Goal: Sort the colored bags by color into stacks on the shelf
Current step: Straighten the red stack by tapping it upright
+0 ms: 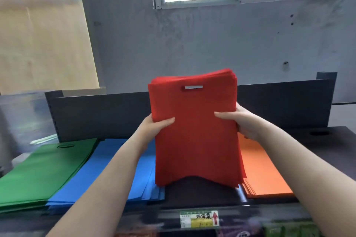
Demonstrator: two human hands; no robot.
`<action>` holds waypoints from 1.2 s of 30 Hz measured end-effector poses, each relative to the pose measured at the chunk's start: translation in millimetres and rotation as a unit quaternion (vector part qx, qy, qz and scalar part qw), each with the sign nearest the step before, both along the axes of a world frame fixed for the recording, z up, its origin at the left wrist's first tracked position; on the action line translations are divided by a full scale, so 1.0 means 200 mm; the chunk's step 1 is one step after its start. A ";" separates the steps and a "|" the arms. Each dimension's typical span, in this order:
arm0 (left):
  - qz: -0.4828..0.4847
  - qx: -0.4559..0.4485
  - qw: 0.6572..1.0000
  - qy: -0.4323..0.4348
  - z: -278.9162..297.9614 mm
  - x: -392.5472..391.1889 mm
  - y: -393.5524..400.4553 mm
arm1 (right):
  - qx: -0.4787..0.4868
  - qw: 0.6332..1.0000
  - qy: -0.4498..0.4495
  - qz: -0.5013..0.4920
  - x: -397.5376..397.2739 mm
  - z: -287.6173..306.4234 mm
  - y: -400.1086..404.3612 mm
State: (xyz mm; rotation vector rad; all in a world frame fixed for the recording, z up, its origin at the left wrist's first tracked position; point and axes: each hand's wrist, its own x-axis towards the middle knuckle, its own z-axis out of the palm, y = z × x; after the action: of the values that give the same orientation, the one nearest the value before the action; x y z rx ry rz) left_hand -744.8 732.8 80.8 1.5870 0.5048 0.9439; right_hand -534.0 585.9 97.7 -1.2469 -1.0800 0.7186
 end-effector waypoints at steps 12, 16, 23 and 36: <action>0.037 0.021 0.986 -0.164 0.09 -0.04 0.04 | 0.083 0.990 -0.009 -0.117 0.04 -0.01 -0.05; 0.097 0.084 0.980 -0.149 0.17 -0.03 0.04 | 0.170 0.969 -0.091 -0.155 0.04 0.11 -0.07; 0.175 0.243 0.953 -0.044 0.23 -0.06 0.00 | 0.160 0.828 -0.467 -0.267 0.03 0.17 -0.10; 0.206 0.292 0.934 0.024 0.27 -0.09 -0.03 | 0.125 0.821 -0.469 -0.300 -0.01 0.17 -0.12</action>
State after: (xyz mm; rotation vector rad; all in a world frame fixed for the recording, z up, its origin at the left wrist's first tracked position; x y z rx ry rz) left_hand -762.3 726.8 134.7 2.0856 0.6445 1.4728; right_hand -536.2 562.3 131.7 -1.6202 -1.3688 -0.5994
